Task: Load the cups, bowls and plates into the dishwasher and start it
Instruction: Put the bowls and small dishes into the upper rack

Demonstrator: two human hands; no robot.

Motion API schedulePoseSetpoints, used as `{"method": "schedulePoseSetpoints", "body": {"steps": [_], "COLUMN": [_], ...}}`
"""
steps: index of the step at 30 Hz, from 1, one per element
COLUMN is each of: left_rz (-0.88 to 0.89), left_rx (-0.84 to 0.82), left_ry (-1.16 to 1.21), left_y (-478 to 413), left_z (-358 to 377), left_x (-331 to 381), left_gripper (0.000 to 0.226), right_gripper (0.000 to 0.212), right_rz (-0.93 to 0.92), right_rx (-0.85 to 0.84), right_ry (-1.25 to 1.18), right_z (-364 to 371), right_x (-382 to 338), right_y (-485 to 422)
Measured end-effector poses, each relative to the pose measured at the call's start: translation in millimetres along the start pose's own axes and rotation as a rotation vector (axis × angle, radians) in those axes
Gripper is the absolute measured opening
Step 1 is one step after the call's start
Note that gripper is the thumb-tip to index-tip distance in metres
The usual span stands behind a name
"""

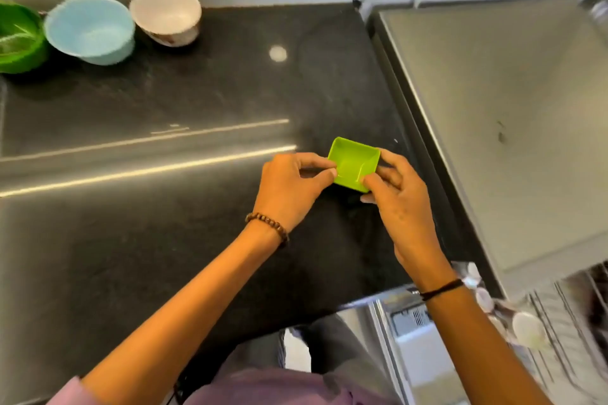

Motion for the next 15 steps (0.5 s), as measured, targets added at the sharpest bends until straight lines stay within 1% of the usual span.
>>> {"method": "schedulePoseSetpoints", "body": {"steps": [4,9,15], "left_rz": [-0.032,-0.082,-0.055], "left_rx": [-0.071,-0.13,-0.191], "left_ry": [0.023,0.048,0.078], "left_y": [27.2,75.2,151.2], "left_z": [39.7,96.5,195.1], "left_x": [-3.7,-6.4,-16.8], "left_gripper": [0.009,0.008,0.012], "right_gripper": [0.028,0.03,0.025], "right_rz": [0.035,0.036,0.055], "right_rx": [0.058,0.057,0.019], "right_ry": [-0.025,-0.107,-0.29], "right_z": [-42.1,-99.2,-189.9], "right_x": [19.6,54.8,123.0], "right_y": [24.8,64.7,132.5]}}
Point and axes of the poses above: each hand's wrist, its own y-axis away from the middle knuckle, its own z-axis out of the palm, x = y × z, the point moved 6 cm from there along -y, towards the middle knuckle, and after that the axes turned 10 degrees about y, right-handed, at the moved point
